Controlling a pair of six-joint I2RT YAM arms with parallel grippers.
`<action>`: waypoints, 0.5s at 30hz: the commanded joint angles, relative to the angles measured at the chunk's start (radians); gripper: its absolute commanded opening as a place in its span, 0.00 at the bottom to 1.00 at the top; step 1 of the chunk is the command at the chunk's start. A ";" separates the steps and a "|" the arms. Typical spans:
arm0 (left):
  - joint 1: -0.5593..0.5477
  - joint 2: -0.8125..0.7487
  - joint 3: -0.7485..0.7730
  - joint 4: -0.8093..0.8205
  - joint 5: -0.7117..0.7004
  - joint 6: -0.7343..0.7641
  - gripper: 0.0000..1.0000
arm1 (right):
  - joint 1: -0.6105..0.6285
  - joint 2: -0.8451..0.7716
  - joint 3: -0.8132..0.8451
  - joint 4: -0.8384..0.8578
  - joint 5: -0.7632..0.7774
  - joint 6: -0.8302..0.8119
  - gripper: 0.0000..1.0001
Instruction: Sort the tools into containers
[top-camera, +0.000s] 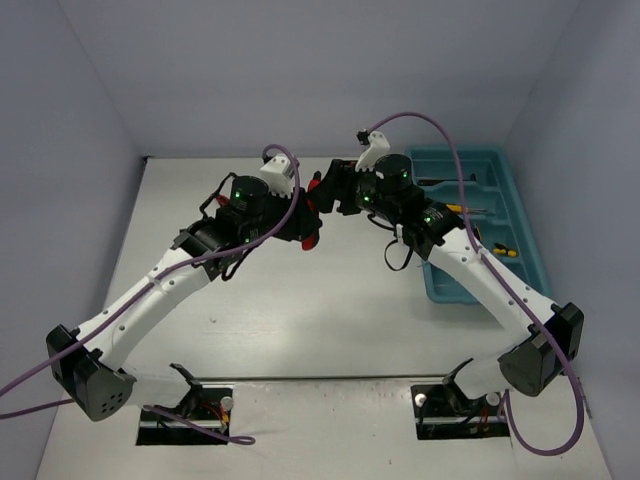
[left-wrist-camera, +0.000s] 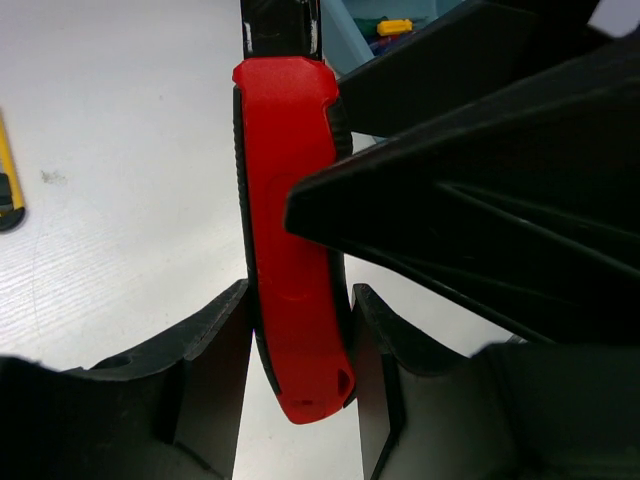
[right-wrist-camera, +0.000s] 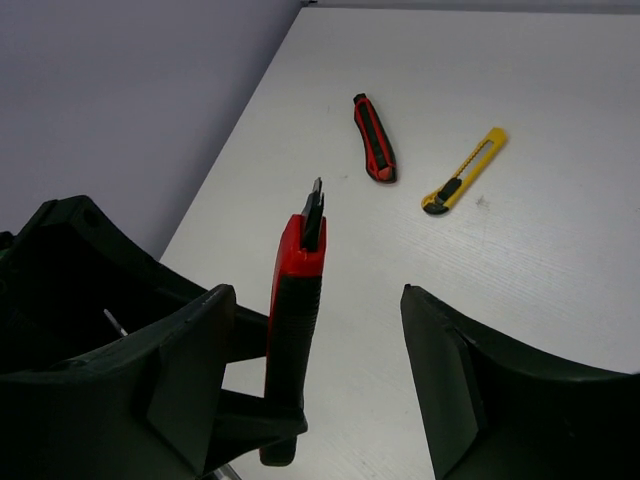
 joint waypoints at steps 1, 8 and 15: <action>-0.005 -0.009 0.072 0.105 0.017 0.026 0.00 | 0.012 0.024 0.050 0.097 0.034 0.020 0.61; -0.013 0.017 0.093 0.102 0.008 0.051 0.00 | 0.020 0.033 0.020 0.104 0.029 0.032 0.32; -0.016 0.042 0.084 0.072 -0.023 0.054 0.59 | -0.003 -0.049 -0.065 0.103 0.157 0.046 0.00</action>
